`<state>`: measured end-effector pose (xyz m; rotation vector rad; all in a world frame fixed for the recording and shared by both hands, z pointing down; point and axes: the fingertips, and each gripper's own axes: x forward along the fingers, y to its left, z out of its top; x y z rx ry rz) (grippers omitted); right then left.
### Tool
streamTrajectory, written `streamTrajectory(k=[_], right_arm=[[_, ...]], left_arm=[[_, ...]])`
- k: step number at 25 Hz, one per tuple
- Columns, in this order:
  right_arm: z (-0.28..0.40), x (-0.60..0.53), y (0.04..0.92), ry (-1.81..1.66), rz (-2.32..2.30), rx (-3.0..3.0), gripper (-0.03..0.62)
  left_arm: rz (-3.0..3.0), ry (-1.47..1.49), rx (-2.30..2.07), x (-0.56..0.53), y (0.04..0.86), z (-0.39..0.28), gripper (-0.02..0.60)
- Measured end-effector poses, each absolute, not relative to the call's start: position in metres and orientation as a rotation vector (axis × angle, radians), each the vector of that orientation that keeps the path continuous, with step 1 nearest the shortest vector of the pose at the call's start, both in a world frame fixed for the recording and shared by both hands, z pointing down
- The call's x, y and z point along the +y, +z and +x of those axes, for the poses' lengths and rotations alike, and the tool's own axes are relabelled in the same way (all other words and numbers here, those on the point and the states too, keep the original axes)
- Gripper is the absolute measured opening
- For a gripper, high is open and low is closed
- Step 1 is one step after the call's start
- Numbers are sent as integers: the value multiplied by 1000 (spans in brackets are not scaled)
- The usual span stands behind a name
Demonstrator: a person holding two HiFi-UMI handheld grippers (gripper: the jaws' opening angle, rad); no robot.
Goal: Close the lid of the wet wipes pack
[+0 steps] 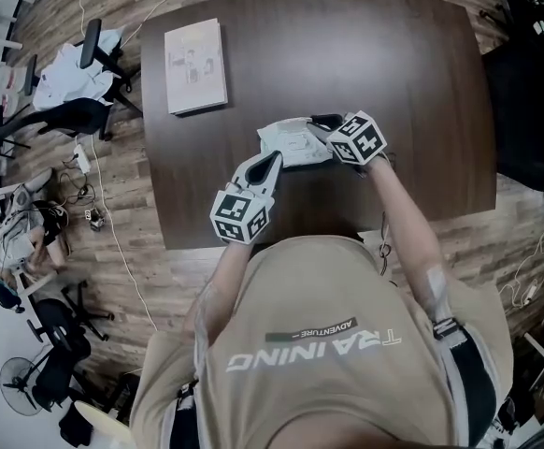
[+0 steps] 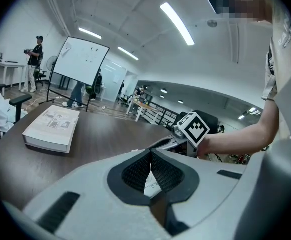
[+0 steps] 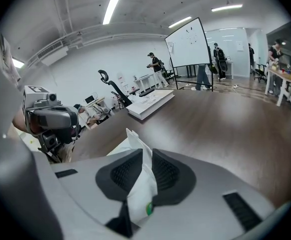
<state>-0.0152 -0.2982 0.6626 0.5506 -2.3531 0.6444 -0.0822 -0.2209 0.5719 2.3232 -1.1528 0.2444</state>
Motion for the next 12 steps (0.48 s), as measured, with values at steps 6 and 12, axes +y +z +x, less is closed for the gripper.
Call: streamTrajectory(k=[6,12], right_arm=[[-10,-285,656,621,543,-2359,61],[-9,-268,650,588,501,-2337,61]], left_arm=[[2315,222,-1167,-216,568,-88,11],[2325,195,-1181,-213,560,-92,11]])
